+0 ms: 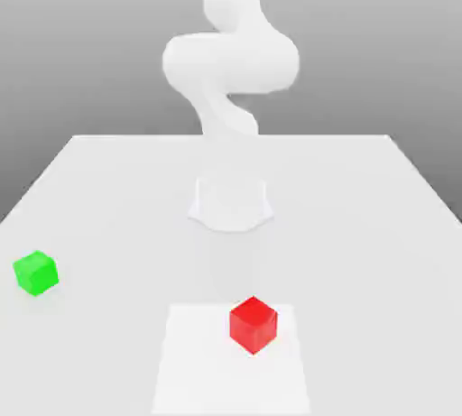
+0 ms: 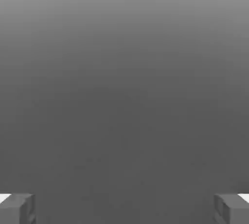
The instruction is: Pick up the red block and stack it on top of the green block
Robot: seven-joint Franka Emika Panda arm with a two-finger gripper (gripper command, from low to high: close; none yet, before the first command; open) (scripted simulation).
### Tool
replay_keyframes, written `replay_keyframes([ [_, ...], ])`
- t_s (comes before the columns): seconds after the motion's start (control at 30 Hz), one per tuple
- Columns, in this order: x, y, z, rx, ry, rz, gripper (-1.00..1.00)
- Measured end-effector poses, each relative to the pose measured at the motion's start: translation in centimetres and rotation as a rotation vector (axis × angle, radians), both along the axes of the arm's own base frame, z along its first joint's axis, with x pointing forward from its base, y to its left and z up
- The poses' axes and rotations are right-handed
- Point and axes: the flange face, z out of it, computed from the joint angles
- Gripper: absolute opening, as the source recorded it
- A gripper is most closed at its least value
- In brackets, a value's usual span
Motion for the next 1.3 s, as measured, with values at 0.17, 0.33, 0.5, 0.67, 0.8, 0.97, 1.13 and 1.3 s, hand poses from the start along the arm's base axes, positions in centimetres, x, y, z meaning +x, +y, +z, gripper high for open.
replay_keyframes([
  [0.17, 5.1, 0.6, -12.4, -0.031, 0.181, 0.173, 0.00],
  [0.33, 6.3, 2.4, -24.9, -0.093, 0.354, 0.342, 0.00],
  [0.5, 3.6, 3.9, -37.3, -0.196, 0.536, 0.523, 0.00],
  [0.67, -0.1, 3.8, -45.1, -0.295, 0.658, 0.653, 0.00],
  [0.8, 0.0, 3.8, -47.3, -0.306, 0.661, 0.665, 0.00],
  [0.97, -0.2, 3.8, -50.4, -0.304, 0.664, 0.665, 0.00],
  [1.13, -0.5, 3.8, -51.6, -0.301, 0.669, 0.664, -1.00],
  [1.3, -0.4, 3.8, -51.2, -0.302, 0.668, 0.665, -1.00],
])
